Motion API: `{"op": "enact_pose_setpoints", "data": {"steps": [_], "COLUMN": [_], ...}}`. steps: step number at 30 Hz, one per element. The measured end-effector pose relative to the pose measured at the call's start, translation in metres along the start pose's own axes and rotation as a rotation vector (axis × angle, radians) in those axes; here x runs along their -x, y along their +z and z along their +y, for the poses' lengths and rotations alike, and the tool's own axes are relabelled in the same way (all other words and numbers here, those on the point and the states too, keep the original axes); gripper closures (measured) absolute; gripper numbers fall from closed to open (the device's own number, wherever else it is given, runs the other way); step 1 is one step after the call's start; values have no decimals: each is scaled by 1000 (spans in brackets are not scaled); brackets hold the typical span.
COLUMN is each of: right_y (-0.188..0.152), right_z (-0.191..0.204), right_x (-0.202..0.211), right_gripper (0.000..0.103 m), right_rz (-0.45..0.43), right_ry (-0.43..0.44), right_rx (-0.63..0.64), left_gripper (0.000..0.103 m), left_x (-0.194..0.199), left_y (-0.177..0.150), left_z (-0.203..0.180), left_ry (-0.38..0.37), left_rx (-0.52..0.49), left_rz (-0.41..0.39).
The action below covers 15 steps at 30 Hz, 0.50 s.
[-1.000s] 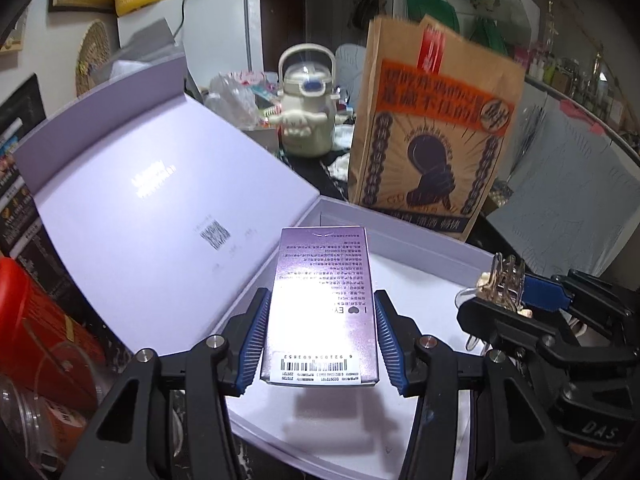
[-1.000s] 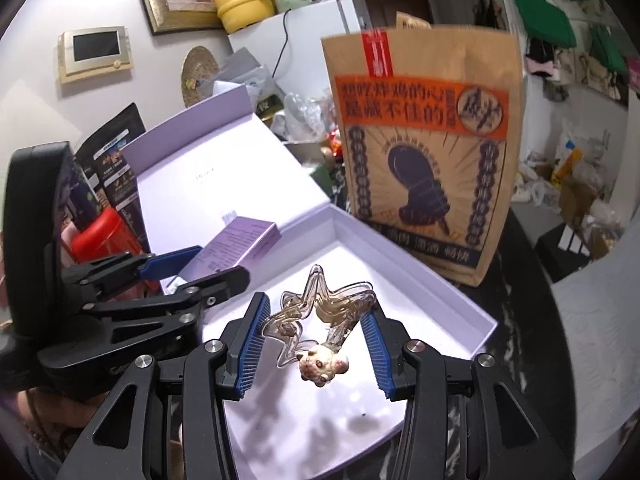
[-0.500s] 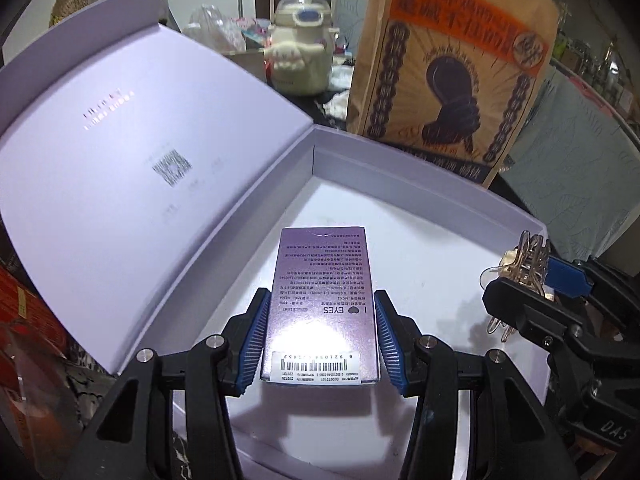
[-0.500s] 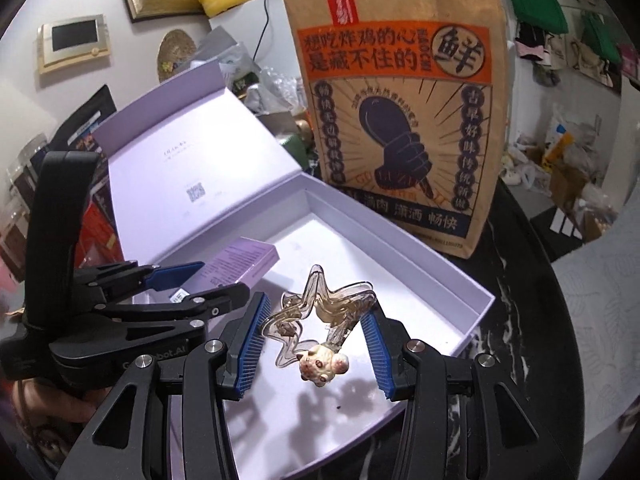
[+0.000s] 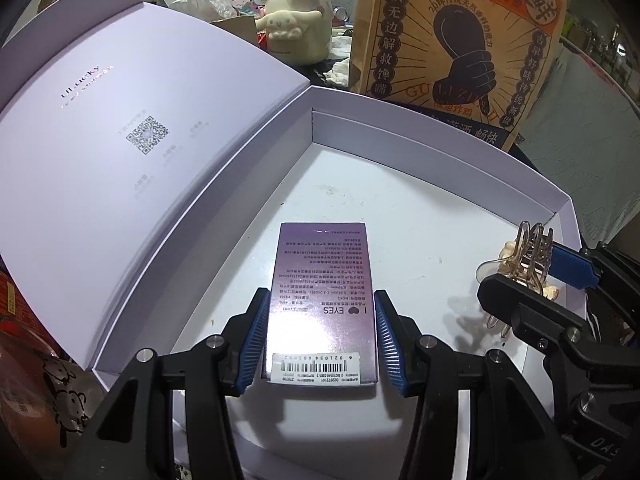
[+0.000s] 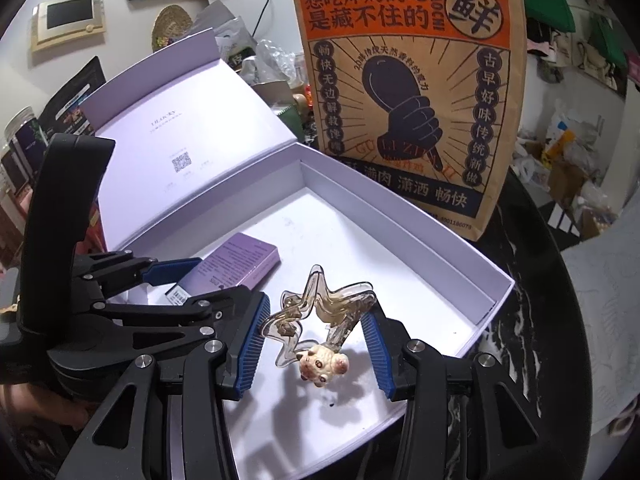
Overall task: Organize rigid objects
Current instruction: 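Open the left tool releasing the purple box while the right tool releases the clip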
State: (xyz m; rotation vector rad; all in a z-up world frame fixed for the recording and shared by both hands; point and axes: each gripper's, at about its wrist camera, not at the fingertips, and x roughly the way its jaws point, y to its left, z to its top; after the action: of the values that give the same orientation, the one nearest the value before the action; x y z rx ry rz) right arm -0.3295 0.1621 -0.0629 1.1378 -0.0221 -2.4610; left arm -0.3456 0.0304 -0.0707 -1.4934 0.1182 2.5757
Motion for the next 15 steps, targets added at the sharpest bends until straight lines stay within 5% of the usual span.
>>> {"op": "enact_pose_setpoints", "data": {"steps": [12, 15], "right_y": [-1, 0], "right_z": [0, 0], "right_x": [1, 2], "right_gripper": [55, 47], "right_rz": [-9, -14], "right_ry": [-7, -5], "right_rx": [-1, -10], "left_gripper": [53, 53], "left_x": [4, 10], "left_y": [-3, -4], "left_z": [-8, -10], "left_ry": [-21, -11], "left_rx": [-2, -5], "left_rz": [-8, -22]}}
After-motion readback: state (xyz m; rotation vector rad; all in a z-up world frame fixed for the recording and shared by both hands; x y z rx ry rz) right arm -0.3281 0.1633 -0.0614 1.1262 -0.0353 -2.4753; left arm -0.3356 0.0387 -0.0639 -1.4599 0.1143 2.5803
